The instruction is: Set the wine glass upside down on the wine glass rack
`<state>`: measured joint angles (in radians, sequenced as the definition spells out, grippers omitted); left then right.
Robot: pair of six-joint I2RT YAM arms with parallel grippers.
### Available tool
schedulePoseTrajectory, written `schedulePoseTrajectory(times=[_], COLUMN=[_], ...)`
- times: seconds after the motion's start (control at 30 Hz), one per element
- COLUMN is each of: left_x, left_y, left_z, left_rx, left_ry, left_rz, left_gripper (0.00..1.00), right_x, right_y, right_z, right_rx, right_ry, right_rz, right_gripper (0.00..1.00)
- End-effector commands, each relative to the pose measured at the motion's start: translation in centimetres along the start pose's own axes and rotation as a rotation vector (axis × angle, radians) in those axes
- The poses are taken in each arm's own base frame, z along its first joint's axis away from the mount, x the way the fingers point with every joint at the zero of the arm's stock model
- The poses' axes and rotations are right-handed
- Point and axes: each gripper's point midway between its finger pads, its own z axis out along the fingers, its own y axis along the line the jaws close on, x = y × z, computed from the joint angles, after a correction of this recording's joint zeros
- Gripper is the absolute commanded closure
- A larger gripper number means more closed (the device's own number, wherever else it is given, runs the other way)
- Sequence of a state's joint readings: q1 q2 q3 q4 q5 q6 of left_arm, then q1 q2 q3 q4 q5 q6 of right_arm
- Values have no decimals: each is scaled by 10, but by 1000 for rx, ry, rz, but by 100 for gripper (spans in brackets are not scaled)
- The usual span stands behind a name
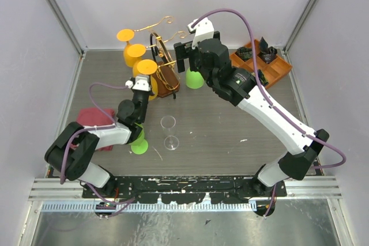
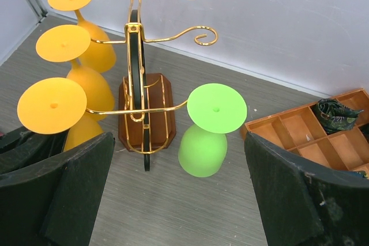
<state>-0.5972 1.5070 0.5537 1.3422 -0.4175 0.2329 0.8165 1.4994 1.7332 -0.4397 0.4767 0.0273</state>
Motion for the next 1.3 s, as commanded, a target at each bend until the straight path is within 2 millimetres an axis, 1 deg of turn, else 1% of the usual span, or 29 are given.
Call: schedulePoseTrajectory(times=[0.0,0.17,0.33,0.4,0.5,0.7,0.93,1.07,1.27], left_x=[-36,-35,-33,-33,-34,-38,-50,-50,-50], left_y=[1,-3,-11,-10,-5,8,20,15,-3], left_z=[3,7,11,13,13,9,6,1,-9], left_rx=[20,48,84,80,53,19,-29,12,133], left_ry=[-104,-90,-69,-67,-64,-60,-80,-76,-81], left_rz=[-68,-110,-119,-119,-116,-103,-107,-92,-93], left_gripper=[98,98,98,98,98,98,98,99,100], right_x=[-14,-12,-12,-11,-9,-6,-5,-2,0], right_y=[1,-5,-10,-13,-15,-13,-11,-11,-11], right_z=[-2,-6,-10,-11,-13,-14,-14,-14,-14], right_rx=[-3,14,28,35,40,26,15,15,16], right_ry=[-61,-77,-97,-100,-100,-94,-91,-84,-77], right_rz=[18,16,15,13,12,17,15,16,13], right_gripper=[0,0,0,0,0,0,0,0,0])
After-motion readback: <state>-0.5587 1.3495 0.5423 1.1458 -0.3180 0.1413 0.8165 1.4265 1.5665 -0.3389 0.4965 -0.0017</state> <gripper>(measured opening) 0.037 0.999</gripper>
